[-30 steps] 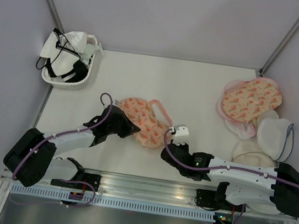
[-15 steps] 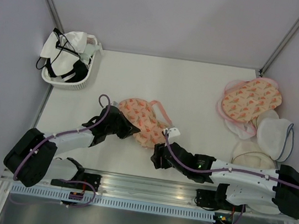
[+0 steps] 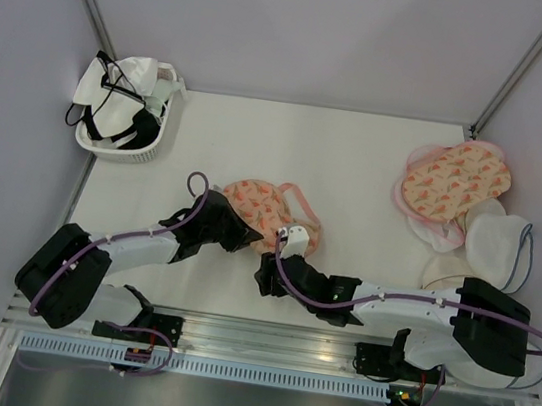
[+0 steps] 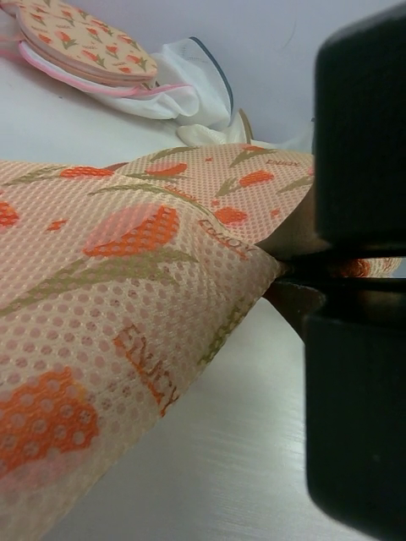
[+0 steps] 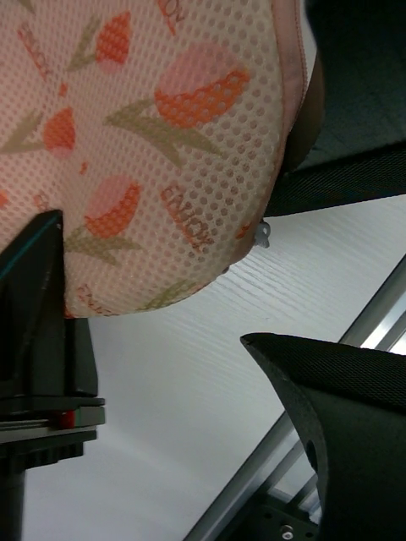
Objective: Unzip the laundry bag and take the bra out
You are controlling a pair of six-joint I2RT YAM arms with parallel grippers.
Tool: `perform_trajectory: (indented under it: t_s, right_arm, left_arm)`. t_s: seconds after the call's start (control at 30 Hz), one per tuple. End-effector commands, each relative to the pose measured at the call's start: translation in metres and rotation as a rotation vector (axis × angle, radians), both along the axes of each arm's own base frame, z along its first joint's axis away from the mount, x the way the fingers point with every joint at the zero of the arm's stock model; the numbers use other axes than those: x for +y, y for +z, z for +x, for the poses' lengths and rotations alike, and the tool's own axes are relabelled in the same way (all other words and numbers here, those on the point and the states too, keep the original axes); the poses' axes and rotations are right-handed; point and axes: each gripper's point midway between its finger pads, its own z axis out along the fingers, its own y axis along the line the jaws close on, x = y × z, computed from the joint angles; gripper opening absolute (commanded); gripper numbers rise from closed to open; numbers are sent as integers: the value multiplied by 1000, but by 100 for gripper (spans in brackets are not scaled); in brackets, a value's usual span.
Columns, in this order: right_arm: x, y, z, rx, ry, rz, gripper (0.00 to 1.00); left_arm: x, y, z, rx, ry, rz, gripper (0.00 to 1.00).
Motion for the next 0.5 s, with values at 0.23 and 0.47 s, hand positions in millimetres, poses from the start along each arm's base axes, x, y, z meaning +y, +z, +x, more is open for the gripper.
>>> perform_trajectory:
  t_s: [0.23, 0.47]
  right_arm:
    - [-36, 33, 44, -154, -333, -67, 30]
    - [-55, 22, 32, -115, -310, -140, 0]
  left_arm:
    - [-5, 2, 1, 10, 8, -9, 2]
    - [-6, 0, -2, -9, -25, 10, 2]
